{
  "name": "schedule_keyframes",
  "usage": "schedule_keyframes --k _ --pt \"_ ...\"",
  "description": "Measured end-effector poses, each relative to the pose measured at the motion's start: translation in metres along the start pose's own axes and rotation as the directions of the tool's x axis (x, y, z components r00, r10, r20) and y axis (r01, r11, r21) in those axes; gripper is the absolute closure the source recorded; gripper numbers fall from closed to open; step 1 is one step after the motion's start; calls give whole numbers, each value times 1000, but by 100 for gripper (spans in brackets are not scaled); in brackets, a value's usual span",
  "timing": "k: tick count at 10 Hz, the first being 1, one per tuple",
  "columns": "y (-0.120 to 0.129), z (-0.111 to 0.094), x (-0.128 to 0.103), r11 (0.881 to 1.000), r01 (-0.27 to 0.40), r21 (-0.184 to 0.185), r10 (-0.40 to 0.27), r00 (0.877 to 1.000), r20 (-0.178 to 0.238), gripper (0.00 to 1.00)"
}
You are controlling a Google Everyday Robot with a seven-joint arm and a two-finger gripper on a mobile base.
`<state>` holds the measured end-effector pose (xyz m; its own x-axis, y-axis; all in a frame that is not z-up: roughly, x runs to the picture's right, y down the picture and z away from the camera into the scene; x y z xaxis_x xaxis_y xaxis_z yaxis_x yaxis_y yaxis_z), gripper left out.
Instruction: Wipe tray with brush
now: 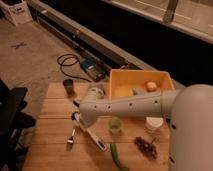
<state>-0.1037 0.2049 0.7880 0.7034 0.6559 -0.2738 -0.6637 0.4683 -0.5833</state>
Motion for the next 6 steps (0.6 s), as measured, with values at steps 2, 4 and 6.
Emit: schedule_keyframes --k 2,4,6 --pt "-2 -24 -7 998 57 -21 -56 997 52 100" --pt "-14 -55 -13 994 106 -14 -104 990 91 100" --pt "-39 -86 -28 989 146 20 -147 983 106 100"
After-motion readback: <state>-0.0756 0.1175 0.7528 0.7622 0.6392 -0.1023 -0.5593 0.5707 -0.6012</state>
